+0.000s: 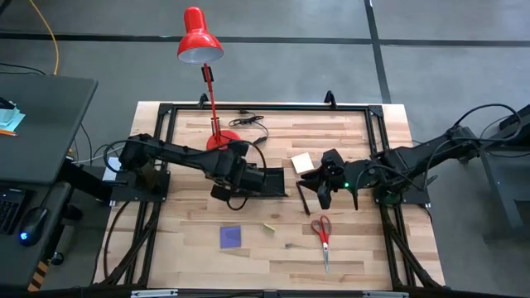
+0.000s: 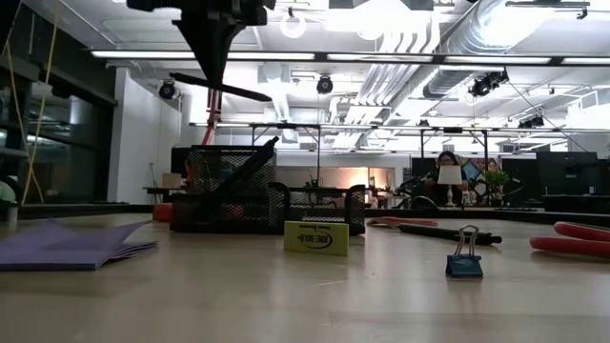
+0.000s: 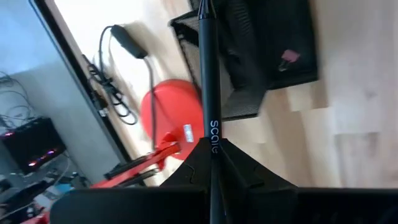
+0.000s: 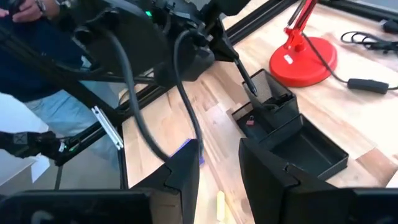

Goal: Pick and place office supplies into organizer
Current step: Put the pen into the desk organizer

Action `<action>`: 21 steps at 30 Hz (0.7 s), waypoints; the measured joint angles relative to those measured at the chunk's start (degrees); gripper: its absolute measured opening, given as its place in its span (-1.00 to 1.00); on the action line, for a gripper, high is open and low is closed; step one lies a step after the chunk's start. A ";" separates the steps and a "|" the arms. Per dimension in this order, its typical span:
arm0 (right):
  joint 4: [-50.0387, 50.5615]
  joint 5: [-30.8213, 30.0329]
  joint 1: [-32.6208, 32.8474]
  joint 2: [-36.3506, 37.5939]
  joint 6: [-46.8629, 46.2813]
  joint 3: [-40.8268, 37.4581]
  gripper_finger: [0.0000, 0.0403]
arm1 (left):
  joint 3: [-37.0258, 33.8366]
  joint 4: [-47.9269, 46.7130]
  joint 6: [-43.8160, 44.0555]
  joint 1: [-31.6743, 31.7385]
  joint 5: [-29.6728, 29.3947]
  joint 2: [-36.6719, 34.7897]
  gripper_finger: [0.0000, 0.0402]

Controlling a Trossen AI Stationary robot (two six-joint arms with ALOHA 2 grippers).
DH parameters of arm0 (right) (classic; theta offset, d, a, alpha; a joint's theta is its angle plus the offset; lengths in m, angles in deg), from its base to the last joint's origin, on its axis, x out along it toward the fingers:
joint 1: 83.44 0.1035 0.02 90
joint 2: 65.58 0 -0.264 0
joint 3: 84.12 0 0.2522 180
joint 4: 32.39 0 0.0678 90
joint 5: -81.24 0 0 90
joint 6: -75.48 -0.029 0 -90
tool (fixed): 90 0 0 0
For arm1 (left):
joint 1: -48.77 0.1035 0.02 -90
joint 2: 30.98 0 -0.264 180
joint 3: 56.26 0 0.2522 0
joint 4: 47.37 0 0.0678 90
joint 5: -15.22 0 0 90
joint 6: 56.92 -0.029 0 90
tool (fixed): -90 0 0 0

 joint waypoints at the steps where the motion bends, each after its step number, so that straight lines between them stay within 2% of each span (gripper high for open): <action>1: 0.26 -0.22 0.00 0.38 0.01 0.00 -0.47 | 0.00 -0.02 -1.17 0.42 -0.40 -0.02 -1.00; 6: 3.43 -1.78 0.00 2.35 0.01 0.00 -0.47 | -0.02 -0.02 -6.93 1.30 -4.48 -0.09 -1.00; 21: 6.12 -4.93 -0.09 5.54 1.48 0.00 -0.47 | -0.02 0.00 -14.97 1.90 -7.61 -0.20 -1.00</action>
